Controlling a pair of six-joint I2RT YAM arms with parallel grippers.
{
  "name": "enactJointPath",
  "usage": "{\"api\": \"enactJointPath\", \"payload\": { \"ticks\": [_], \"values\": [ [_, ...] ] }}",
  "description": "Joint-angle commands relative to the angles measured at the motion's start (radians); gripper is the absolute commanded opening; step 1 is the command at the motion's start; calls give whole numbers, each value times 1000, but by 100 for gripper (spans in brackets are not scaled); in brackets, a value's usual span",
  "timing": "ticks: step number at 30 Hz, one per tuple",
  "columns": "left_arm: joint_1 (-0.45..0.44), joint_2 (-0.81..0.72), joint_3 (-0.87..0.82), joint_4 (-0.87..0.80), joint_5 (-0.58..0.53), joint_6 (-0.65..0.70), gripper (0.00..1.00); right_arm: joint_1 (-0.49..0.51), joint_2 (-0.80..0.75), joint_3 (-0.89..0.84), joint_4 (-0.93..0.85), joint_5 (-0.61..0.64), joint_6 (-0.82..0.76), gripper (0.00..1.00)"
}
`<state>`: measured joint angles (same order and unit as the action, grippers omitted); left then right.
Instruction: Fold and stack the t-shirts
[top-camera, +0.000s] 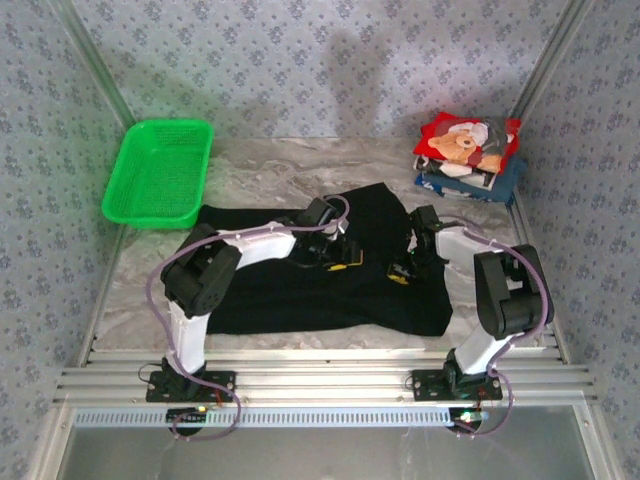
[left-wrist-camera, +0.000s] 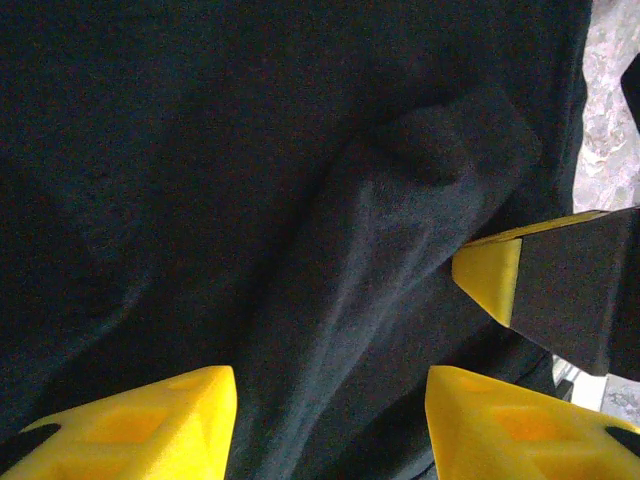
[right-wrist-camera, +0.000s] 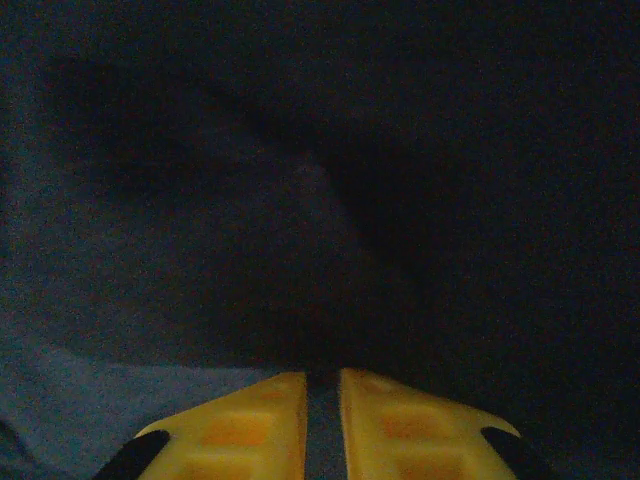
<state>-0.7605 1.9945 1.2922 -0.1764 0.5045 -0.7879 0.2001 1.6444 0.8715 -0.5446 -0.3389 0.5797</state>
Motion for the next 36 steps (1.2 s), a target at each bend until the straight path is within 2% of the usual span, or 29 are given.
{"api": "enactJointPath", "payload": {
  "ticks": [1,6,15,22,26,36],
  "values": [
    [-8,37,36,8,-17,-39,52,-1,9,-30,-66,119,36,18],
    [-14,107,134,-55,-45,-40,54,35,50,33,-147,201,32,20],
    [-13,243,311,-96,-12,-2,55,47,61,40,-158,191,21,20],
    [-29,351,471,-127,187,53,55,45,65,47,-156,181,21,20],
    [-24,368,518,-203,241,115,55,45,74,47,-144,168,26,20],
    [4,272,438,-219,401,154,55,45,96,63,-140,165,33,20]
  ]
}}
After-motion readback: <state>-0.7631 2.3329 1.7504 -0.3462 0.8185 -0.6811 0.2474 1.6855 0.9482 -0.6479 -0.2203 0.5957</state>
